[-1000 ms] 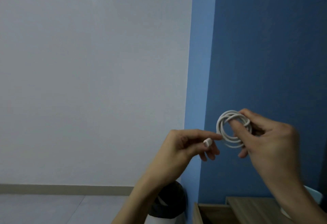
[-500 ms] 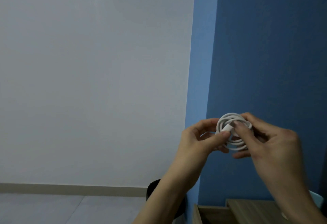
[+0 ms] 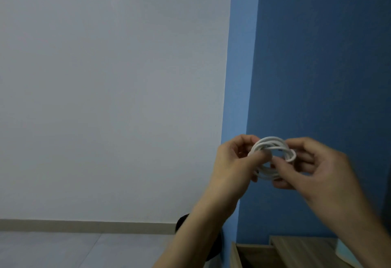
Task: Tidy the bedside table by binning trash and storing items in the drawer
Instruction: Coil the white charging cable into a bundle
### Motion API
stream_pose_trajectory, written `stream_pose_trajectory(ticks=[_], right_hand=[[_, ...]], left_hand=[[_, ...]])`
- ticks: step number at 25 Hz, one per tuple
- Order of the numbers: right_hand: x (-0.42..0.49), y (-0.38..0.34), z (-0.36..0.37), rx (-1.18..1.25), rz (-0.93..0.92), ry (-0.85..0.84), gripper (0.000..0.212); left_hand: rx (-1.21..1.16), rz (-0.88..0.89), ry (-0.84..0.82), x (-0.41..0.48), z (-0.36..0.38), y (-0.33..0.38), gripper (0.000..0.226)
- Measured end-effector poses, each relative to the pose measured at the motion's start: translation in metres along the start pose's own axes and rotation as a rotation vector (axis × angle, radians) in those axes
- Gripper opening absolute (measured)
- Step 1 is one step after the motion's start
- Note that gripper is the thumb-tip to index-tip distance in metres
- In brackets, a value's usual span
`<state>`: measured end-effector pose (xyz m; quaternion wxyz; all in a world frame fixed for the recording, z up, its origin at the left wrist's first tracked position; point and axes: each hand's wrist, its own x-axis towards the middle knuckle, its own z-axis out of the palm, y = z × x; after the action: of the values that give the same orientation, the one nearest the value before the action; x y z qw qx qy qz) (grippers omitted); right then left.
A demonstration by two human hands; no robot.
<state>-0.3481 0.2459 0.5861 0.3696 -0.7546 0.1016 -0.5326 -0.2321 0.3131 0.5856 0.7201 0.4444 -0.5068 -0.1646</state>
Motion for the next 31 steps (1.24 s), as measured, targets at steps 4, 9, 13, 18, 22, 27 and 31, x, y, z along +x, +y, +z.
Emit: stream_pose_trajectory(ticks=[4,9,13,18,22,27,31], right_hand=[[0.003,0.007,0.010,-0.011,0.094,0.014,0.019],[0.007,0.009,0.010,0.204,0.213,-0.066,0.013],[0.007,0.006,0.001,0.419,0.343,-0.218,0.019],[0.009,0.002,-0.013,0.699,0.429,-0.293,0.040],[0.013,0.013,-0.018,0.790,0.471,-0.313,0.041],[0.020,0.033,-0.025,0.919,0.465,-0.306,0.051],[0.020,0.045,-0.018,1.025,0.454,-0.384,0.052]], left_hand=[[0.340,0.264,0.163,-0.006,0.008,-0.006,0.018],[0.448,0.308,0.126,-0.004,0.004,-0.011,0.020],[0.246,0.171,-0.213,0.002,-0.018,0.000,0.009],[0.193,0.112,-0.272,0.004,-0.032,0.001,0.019],[0.264,0.157,-0.167,0.009,-0.036,0.000,0.013],[0.086,0.053,-0.236,0.004,-0.032,-0.005,0.013],[-0.067,-0.063,-0.260,0.000,-0.026,-0.008,0.015]])
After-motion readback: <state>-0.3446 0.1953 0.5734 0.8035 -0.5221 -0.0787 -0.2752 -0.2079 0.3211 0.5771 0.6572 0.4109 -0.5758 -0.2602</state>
